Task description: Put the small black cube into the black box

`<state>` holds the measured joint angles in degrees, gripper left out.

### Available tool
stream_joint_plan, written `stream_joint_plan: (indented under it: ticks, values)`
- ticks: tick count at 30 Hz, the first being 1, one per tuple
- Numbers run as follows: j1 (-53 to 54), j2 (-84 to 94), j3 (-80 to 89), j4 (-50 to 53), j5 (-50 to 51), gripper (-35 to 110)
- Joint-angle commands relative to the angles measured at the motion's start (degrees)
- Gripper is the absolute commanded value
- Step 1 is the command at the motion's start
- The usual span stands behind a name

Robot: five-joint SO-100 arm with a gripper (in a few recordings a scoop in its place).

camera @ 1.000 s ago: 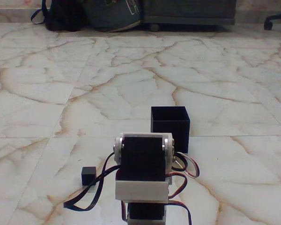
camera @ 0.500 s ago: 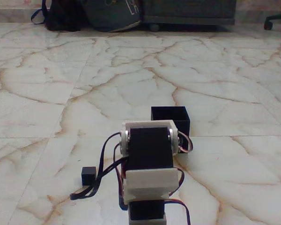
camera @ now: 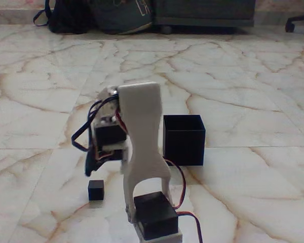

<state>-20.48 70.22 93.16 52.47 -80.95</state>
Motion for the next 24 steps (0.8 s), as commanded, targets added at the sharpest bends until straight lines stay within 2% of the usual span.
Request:
stream_joint_plan:
  ticks: [1,5,9,16,24]
  values:
    - [-0.35,-2.90,-6.42,-0.26,2.20,10]
    - [-2.72,-13.62,-18.63,0.35,13.10,10]
    - [-3.43,-19.60,-21.62,0.62,17.14,9]
    - [-2.81,-28.30,-30.59,-0.97,16.70,9]
    - [-0.88,-32.26,-30.32,-4.13,15.47,9]
